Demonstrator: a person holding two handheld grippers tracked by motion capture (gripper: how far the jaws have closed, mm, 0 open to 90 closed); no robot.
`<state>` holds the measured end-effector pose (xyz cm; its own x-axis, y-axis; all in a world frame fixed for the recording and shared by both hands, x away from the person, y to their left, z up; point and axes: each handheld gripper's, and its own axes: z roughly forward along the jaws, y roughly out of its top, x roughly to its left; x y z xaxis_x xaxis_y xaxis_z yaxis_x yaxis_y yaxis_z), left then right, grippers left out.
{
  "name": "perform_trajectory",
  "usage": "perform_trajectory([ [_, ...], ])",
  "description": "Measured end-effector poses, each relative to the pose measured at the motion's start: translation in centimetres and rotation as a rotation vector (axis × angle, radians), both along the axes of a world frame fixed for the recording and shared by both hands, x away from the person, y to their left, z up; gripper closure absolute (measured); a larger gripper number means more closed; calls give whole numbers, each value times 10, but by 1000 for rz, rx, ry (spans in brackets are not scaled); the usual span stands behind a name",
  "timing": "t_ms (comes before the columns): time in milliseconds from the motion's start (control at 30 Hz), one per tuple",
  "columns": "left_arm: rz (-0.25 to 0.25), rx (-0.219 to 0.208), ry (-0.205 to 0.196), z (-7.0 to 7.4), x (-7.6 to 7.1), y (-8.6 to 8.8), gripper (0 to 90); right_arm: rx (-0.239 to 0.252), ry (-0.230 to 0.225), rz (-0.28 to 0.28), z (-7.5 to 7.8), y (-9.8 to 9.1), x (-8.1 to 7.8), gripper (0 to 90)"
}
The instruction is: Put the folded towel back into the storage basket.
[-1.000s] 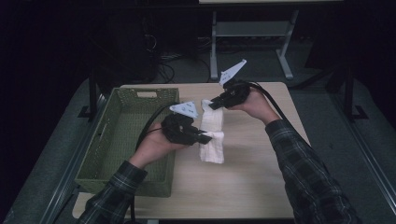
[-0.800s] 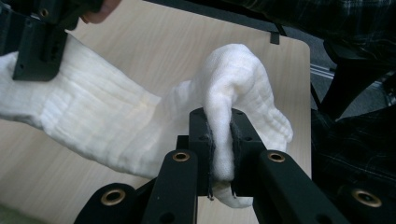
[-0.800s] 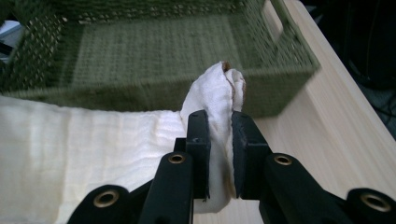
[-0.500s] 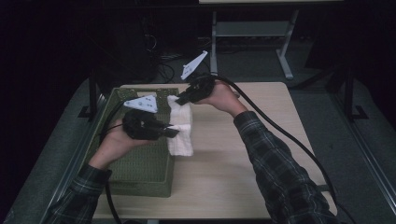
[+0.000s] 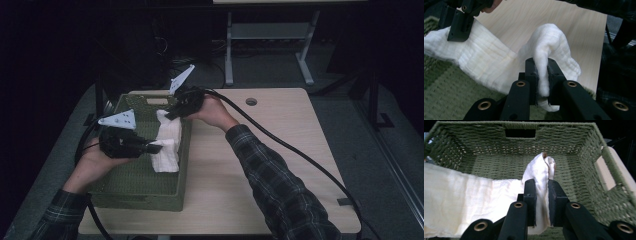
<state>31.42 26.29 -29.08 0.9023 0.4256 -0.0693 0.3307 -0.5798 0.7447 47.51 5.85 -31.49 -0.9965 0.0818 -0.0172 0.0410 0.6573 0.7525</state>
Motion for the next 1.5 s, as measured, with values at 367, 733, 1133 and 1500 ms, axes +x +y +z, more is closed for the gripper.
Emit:
perform_trajectory([
  [367, -5, 20, 50, -32, 1, 7, 812, -37, 19, 19, -36, 17, -3, 783],
  [733, -15, 44, 100, -51, -1, 6, 715, -57, 29, 41, -52, 22, -9, 783],
  [1133, 63, -23, 54, -49, 7, 1, 385, -33, 3, 24, -51, 20, 0, 782],
  [1500, 66, -41, 44, -49, 11, -8, 381, -24, -13, -14, -54, 15, 28, 778],
])
